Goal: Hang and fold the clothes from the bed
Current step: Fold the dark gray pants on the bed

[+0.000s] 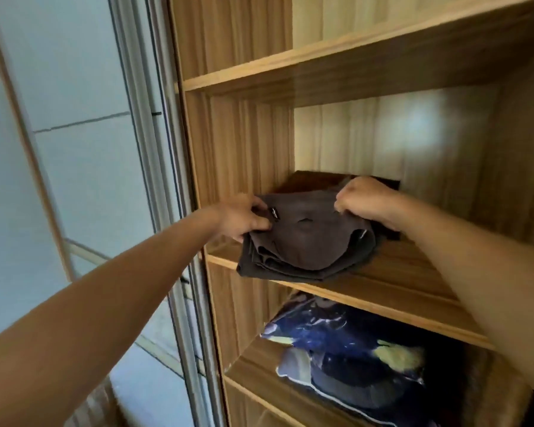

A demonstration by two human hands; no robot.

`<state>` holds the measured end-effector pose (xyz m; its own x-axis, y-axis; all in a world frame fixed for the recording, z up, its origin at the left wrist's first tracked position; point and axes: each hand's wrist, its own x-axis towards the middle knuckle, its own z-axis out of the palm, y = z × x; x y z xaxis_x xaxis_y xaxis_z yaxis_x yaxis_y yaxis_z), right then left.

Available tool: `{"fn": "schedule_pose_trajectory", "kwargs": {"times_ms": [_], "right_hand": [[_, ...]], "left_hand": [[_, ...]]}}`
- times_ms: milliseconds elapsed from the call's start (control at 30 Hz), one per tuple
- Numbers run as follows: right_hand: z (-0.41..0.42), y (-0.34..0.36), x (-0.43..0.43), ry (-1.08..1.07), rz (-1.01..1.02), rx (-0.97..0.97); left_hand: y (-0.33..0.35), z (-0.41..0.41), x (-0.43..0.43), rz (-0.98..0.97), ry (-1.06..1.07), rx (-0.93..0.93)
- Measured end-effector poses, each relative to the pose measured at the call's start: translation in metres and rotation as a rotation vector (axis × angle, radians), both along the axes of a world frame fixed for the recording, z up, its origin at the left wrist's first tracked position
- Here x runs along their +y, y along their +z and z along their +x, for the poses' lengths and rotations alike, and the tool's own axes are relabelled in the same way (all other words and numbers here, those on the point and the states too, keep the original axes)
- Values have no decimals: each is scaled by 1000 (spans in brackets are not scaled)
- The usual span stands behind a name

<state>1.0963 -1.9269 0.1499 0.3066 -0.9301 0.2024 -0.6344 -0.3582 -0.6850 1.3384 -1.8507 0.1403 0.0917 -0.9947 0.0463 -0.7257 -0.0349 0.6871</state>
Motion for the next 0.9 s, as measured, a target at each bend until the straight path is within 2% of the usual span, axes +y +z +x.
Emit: {"fn": "schedule_pose_trajectory", "kwargs": {"times_ms": [233,467,900], "right_hand": [[-90,-2,-16,-360,48,87],[-122,-16,-22,-578,69,133],[-121,-23,-38,-625,104,184]], "left_hand": [[-15,-81,-102,64,-350,88],[-25,-126,-153,39,-527,70],[-35,-138,-183,81,-578,37]]}}
